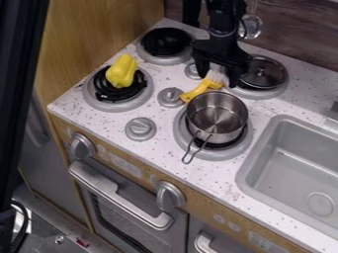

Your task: Moved the silver frying pan to the top left burner

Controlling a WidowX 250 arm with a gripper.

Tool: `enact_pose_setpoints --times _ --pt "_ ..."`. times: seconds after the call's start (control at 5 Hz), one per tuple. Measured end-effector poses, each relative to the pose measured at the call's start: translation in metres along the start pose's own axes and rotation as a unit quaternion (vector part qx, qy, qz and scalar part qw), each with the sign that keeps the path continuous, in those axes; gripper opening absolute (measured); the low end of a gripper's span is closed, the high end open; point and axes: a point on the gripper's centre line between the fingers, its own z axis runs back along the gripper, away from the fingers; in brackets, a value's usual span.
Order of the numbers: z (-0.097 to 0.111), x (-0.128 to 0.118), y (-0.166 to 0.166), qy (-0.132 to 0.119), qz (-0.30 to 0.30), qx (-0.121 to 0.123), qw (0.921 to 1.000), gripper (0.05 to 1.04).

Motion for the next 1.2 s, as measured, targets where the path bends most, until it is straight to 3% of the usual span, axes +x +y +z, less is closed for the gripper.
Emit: enact_pose_setpoints --times 0.2,0.6,1.0,1.2 --pt "-0.013 -0.007 -0.001 0.013 0.001 -0.001 0.9999 0.999" --pt "-0.014 -0.015 0.008 0.022 0.011 0.003 0.9997 0.999" --pt "0.004 -0.026 0.011 0.006 0.016 0.000 0.9999 0.999" --pt "0.022 -0.025 0.001 -0.017 -0.005 -0.005 0.9998 0.999"
